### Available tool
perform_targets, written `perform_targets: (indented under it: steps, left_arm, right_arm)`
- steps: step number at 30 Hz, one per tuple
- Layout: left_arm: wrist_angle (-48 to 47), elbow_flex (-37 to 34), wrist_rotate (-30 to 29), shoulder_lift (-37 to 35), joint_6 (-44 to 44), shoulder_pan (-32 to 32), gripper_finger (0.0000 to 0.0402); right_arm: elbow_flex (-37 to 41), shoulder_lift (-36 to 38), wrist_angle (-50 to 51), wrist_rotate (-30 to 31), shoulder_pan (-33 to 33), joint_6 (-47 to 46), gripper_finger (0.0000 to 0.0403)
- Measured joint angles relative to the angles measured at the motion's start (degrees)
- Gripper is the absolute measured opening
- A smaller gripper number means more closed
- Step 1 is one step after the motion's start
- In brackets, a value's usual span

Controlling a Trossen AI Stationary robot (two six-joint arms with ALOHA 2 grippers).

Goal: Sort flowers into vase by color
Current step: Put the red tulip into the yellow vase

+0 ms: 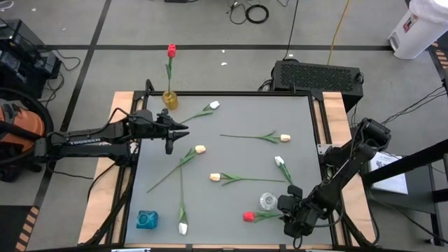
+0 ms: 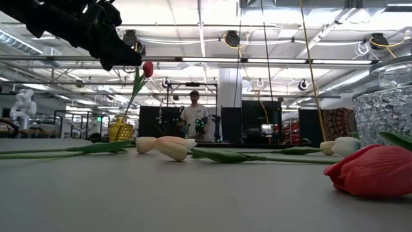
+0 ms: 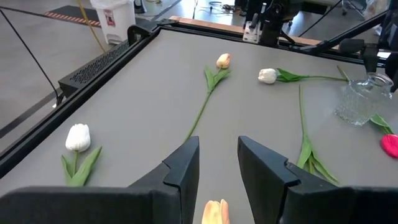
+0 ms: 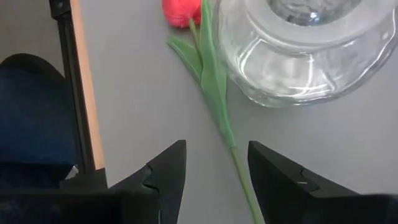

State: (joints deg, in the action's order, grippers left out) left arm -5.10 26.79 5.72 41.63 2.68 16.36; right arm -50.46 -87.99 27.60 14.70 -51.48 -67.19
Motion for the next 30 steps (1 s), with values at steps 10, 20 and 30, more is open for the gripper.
perform_targets:
  steps: [10,20,30]
  left_arm:
    - [-0.22,0.00,0.00,-0.02,-0.04,0.00,0.0116]
    - [-1.03,0.00,0.02,-0.01,-0.07,-0.01,0.0116]
    - [-2.02,0.00,0.02,0.00,-0.07,-0.01,0.0116]
  right_arm:
    - [0.09,0.00,0.47,0.44,0.02,0.07,0.0164]
    - [0.15,0.00,0.59,3.47,0.09,0.36,0.0164]
    - [0.22,-0.07,4.23,2.06,0.00,-3.86,0.0164]
